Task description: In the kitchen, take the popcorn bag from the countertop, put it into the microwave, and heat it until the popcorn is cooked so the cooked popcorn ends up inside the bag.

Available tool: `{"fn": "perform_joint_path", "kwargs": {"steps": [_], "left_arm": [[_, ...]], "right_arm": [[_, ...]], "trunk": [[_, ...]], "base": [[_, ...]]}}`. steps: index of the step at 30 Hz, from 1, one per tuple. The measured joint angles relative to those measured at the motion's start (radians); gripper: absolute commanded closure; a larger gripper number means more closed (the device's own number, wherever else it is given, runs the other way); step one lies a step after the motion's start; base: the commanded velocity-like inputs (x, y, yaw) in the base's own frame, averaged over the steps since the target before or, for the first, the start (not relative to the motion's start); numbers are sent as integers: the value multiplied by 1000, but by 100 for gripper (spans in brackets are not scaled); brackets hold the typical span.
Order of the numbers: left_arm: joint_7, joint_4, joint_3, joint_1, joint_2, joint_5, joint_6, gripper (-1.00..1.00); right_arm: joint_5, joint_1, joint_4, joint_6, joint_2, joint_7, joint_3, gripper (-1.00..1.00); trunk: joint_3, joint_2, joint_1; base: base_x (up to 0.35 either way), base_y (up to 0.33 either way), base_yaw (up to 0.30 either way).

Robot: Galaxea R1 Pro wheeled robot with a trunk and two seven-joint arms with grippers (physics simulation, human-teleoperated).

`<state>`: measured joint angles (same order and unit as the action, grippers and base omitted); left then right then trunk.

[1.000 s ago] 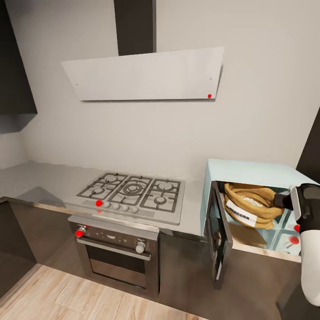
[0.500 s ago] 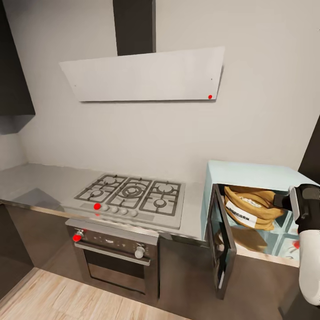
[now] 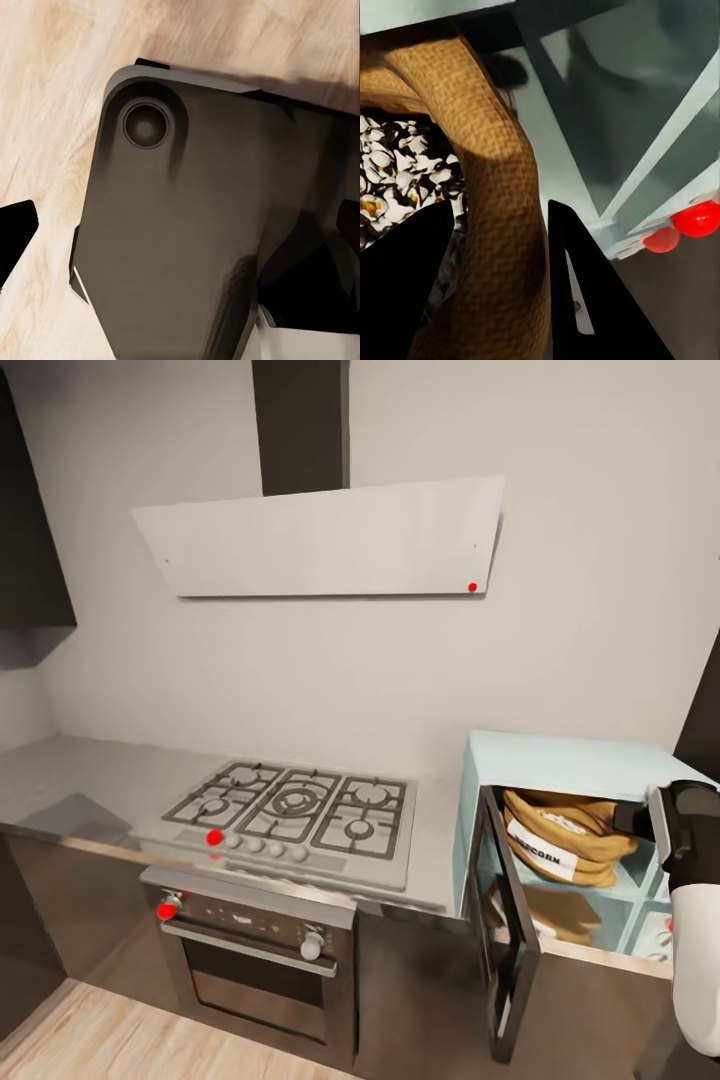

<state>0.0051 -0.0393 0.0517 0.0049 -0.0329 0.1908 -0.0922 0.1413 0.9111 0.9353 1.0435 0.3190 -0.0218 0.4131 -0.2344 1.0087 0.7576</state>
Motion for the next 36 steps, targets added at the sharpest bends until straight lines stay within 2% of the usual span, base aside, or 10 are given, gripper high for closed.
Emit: {"fn": "perform_joint_path", "kwargs": {"steps": [5,11,17,28,34,35,36], "left_arm": [[1,0,0,0,-1,0,0,-100],[1,0,1,0,-1,0,0,-100],[1,0,1,0,-1,1,0,-100],[1,0,1,0,-1,1,0,-100],[1,0,1,0,-1,1,0,-100],[1,0,1,0,-1,1,0,-100],[0,1,0,-1,-1,1,0,-100]], "right_arm": [[3,-7,-1,0,-1,4,-1,100],[21,20,-24,0,-2,6,-10,100],[18,20,-22,0,-1,8,-10,100],[11,20,-17,0,-3,12,-1,100],[19,20,-14,0,-2,30,9,100],[18,20,-15,0,-2,30,12,-100],[39,21,7,0,-1,32,-10,-100]], "trunk": [[0,0,-6],[0,0,0],[0,0,3],[0,0,7],[0,0,10],[0,0,10],[0,0,20]], "base": [[56,0,0],[1,0,0],[0,0,0],[0,0,0],[0,0,0],[0,0,0],[0,0,0]]}}
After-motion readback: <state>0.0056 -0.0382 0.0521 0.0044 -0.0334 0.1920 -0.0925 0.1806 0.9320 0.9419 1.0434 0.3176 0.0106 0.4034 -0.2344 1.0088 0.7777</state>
